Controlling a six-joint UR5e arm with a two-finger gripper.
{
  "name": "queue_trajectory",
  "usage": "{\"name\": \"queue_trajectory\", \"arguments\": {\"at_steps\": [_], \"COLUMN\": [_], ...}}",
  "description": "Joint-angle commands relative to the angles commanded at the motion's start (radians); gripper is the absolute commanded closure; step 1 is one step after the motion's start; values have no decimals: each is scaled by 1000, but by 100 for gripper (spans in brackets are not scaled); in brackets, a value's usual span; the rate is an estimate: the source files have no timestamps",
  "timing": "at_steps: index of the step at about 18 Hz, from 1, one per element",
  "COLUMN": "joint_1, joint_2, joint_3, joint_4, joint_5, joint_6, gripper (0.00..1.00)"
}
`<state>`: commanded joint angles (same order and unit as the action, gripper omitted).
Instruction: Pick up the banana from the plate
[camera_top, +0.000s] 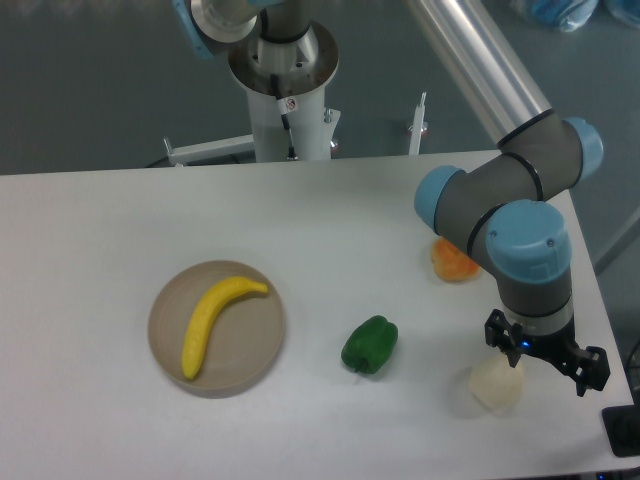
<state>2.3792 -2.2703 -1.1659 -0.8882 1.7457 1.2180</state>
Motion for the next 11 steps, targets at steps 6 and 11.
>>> {"name": "queue_trajectory", "arguments": {"at_steps": [6, 11], "joint_1": [0, -5], "joint_2": [9, 14], "joint_3": [-11, -17], "joint_4": [6, 6], "joint_5": [0, -2], "joint_6": [-8, -21], "gripper": [0, 0]}}
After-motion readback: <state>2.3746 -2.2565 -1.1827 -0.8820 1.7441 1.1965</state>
